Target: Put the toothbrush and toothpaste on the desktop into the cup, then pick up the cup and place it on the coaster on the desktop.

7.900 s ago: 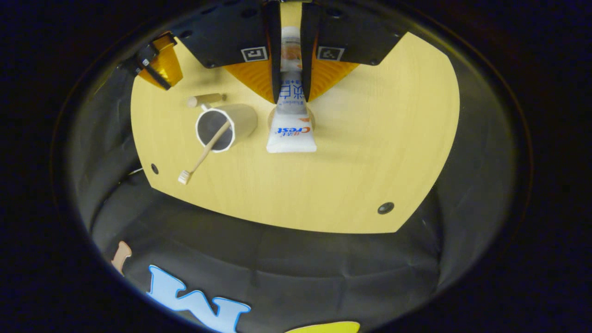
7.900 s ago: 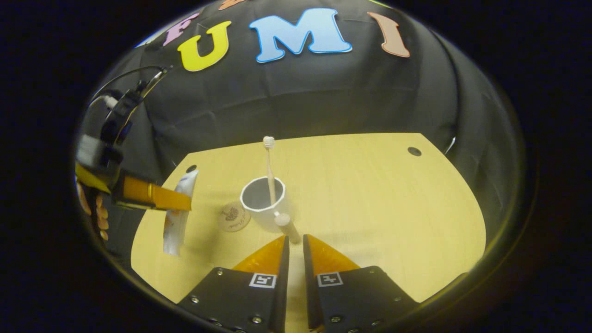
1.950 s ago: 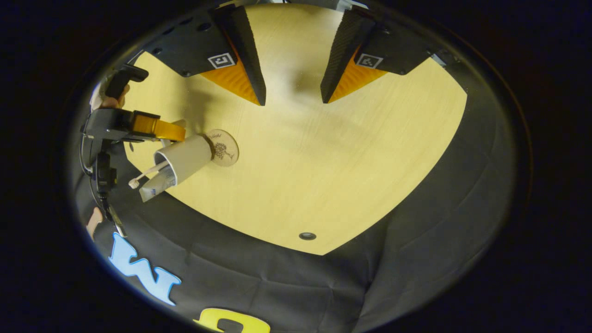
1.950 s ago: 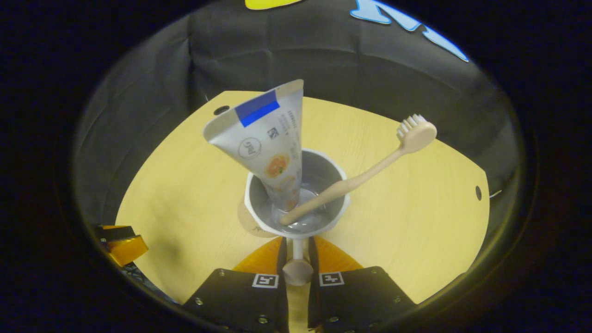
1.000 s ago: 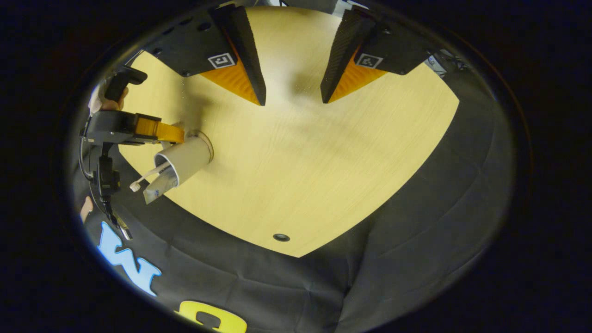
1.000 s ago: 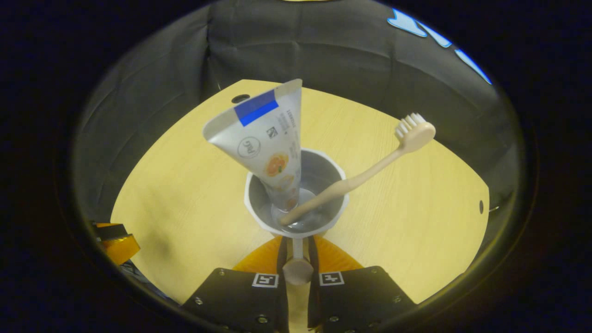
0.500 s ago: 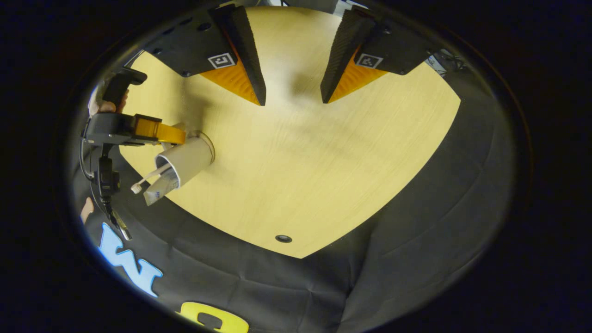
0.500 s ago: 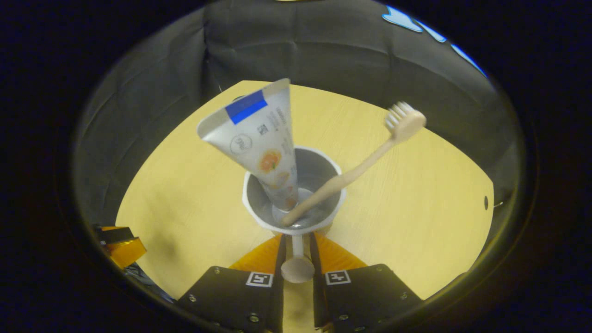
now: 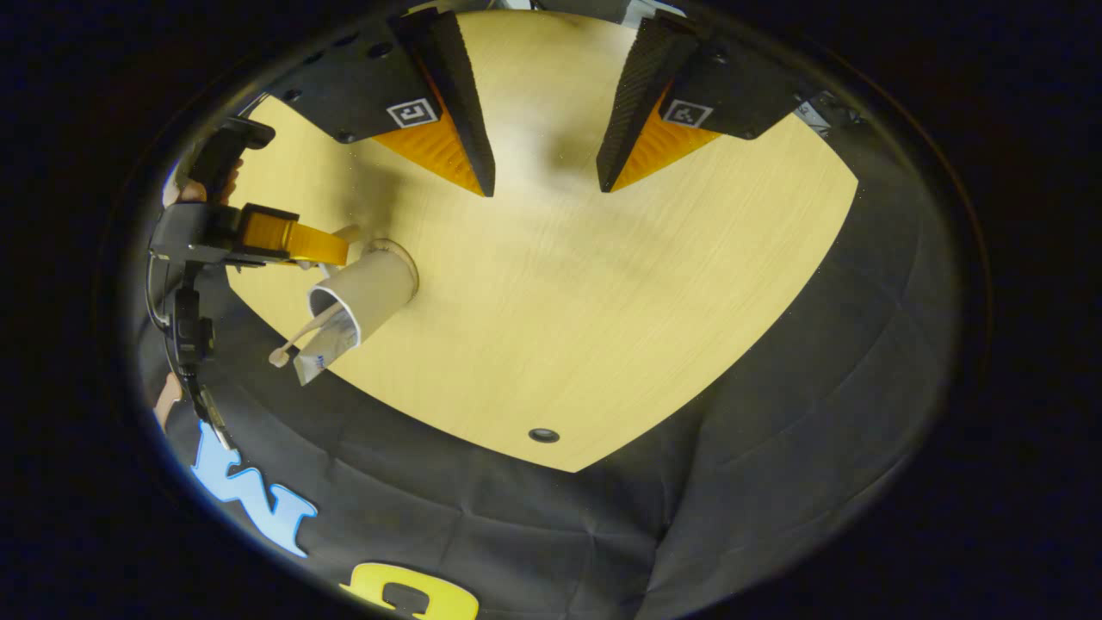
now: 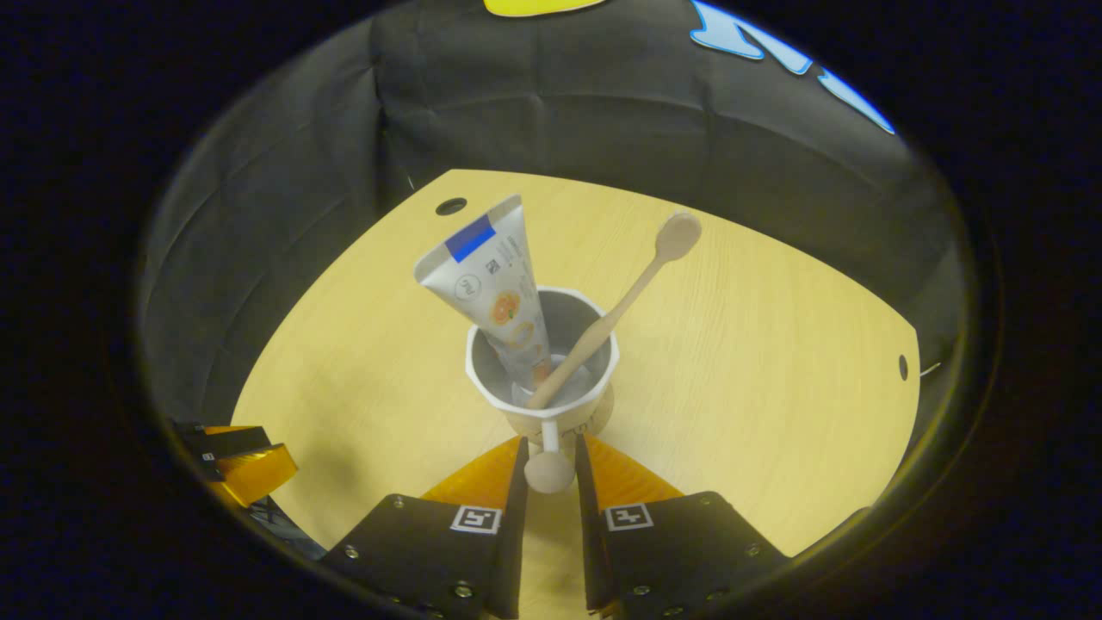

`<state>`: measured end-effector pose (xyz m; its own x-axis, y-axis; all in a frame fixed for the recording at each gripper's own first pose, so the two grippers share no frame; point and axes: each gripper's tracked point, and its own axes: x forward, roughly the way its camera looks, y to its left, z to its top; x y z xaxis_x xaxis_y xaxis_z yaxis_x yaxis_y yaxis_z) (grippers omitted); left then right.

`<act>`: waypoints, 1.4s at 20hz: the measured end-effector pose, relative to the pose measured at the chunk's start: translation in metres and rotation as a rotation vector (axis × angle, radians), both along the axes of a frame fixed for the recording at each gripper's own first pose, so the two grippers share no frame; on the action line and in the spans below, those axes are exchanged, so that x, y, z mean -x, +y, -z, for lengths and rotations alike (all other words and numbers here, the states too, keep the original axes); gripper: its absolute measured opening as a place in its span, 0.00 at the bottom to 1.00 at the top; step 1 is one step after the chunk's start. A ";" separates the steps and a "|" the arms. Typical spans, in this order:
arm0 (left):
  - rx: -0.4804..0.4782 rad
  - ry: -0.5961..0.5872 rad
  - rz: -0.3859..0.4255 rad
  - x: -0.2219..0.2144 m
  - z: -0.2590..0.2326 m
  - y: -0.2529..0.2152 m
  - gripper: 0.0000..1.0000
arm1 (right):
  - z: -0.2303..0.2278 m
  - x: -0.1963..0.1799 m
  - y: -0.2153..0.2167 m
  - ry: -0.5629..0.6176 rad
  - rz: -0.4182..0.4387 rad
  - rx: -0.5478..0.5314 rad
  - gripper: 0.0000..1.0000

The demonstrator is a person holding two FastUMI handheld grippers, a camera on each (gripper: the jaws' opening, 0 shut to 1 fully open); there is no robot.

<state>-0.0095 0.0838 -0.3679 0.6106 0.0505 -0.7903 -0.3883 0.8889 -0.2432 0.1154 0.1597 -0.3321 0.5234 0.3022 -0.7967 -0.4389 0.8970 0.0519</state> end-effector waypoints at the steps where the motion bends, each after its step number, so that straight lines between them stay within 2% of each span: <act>1: -0.003 -0.006 0.008 -0.001 -0.003 -0.003 0.80 | -0.007 0.005 -0.004 -0.005 0.002 -0.008 0.29; 8: -0.027 -0.082 0.099 -0.019 -0.025 -0.025 0.79 | -0.050 0.046 -0.041 -0.056 0.050 -0.069 0.29; 13: -0.075 -0.220 0.196 -0.043 -0.063 -0.045 0.80 | -0.120 0.060 -0.079 -0.211 0.131 -0.118 0.29; 16: -0.119 -0.351 0.243 -0.060 -0.112 -0.060 0.79 | -0.173 0.058 -0.099 -0.369 0.181 -0.136 0.29; 21: -0.223 -0.608 0.301 -0.078 -0.223 -0.091 0.78 | -0.267 0.068 -0.129 -0.617 0.260 -0.181 0.29; 27: -0.313 -0.884 0.320 -0.060 -0.335 -0.121 0.77 | -0.365 0.094 -0.154 -0.848 0.339 -0.265 0.28; 28: -0.337 -0.919 0.332 -0.055 -0.348 -0.126 0.76 | -0.375 0.098 -0.158 -0.881 0.351 -0.266 0.32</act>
